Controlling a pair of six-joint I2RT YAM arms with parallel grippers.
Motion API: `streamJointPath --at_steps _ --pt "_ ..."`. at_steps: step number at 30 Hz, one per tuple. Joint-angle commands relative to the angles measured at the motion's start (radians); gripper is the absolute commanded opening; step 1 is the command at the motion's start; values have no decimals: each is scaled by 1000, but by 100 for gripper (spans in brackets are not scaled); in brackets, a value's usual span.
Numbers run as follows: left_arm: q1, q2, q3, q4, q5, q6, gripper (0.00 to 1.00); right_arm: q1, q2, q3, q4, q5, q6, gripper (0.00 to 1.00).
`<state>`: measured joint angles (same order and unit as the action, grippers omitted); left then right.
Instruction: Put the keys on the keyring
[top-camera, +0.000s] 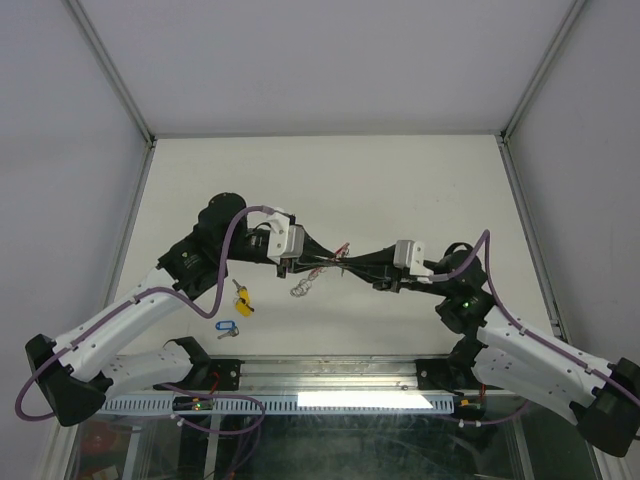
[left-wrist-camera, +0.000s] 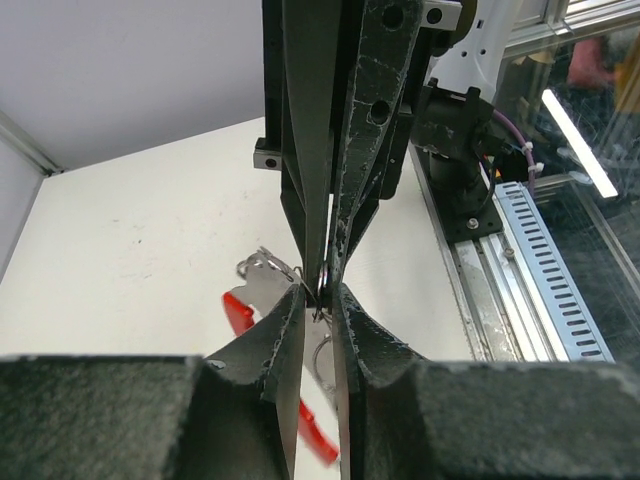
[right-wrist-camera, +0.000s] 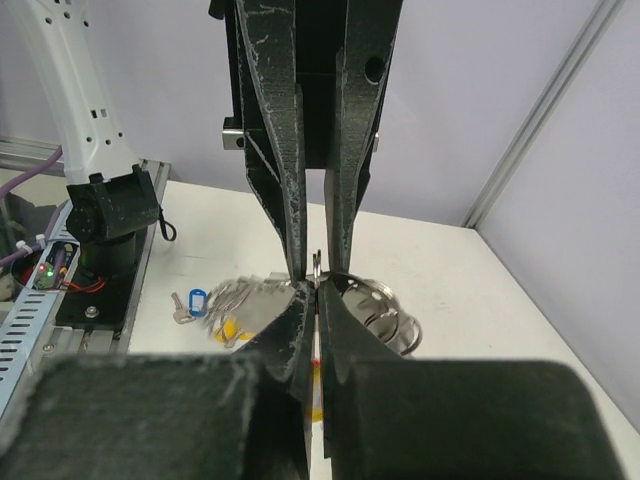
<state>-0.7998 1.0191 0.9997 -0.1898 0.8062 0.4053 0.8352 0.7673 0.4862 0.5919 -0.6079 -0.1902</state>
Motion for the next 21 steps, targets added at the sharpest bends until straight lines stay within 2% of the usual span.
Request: streamJointPath --at_steps 1,7,12,21 --pt "-38 19 43 61 27 15 15 8 15 80 -51 5 -41 0" --pt "-41 27 44 56 26 22 11 8 11 83 -74 8 -48 0" --pt "-45 35 51 24 14 43 1 8 0 78 -76 19 -52 0" --pt "-47 19 42 9 -69 75 0 9 -34 92 -145 43 -88 0"
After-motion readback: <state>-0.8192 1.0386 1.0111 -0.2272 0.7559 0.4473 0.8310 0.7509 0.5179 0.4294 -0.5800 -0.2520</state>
